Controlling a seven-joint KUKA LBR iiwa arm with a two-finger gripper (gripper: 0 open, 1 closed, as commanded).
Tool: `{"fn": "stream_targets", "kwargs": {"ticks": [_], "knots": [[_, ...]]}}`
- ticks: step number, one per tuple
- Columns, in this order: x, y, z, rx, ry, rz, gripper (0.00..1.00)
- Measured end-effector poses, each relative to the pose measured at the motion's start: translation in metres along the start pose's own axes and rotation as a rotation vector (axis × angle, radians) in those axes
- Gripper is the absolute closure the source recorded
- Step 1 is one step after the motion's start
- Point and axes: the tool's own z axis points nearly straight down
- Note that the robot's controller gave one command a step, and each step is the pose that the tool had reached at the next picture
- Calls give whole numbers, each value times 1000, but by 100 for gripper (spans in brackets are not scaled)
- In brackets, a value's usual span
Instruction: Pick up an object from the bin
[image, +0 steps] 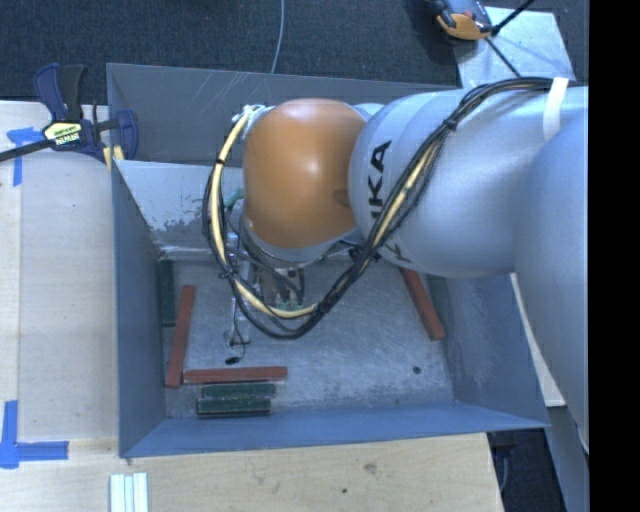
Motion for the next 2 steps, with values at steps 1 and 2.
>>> {"fn": "stream_targets", "kwargs": {"ticks": [1, 2], "knots": [[37, -19, 64, 1, 5, 12, 0], [44, -14, 116, 1, 9, -230, 100]]}}
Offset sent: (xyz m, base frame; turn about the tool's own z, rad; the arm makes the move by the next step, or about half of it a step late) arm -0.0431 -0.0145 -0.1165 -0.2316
